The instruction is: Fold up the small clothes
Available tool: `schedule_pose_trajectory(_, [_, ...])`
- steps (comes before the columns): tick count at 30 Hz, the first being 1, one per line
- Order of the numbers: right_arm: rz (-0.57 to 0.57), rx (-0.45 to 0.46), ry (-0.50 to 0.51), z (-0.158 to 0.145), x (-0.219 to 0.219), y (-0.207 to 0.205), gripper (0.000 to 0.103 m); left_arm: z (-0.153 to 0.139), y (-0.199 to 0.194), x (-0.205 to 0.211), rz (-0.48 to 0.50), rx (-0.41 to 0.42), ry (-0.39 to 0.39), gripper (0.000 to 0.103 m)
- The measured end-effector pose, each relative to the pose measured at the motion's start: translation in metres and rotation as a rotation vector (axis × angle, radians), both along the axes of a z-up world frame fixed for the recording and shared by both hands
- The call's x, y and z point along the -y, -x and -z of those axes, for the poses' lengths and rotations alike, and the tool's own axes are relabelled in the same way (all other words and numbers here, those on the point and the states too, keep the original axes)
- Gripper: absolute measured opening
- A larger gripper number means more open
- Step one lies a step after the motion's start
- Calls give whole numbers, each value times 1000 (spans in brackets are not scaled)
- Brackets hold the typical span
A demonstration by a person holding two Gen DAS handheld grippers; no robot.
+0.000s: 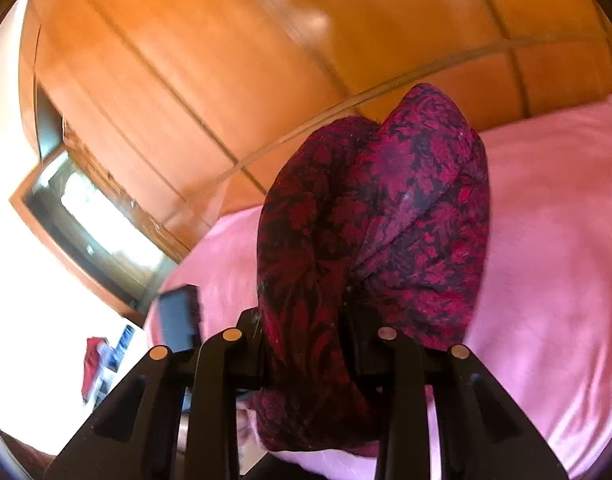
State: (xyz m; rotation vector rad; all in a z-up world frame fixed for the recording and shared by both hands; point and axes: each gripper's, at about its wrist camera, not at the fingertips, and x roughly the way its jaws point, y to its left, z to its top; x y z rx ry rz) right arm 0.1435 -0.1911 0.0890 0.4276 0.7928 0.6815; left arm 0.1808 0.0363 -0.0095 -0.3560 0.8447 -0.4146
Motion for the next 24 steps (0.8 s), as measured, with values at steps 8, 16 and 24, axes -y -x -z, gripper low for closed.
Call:
schedule_pose_trajectory(8, [-139,117,278,21,-134,27,27,-19,30,-122,-111,42,157,29])
schedule_pose_trajectory(16, [-220,265,504,65,-192,63,28,-30,23,-108,1,38,211,49])
schedule_pose_trajectory(24, [-230,348,515,67,-184,85,30,-50,-17,-64,91,31,139,54])
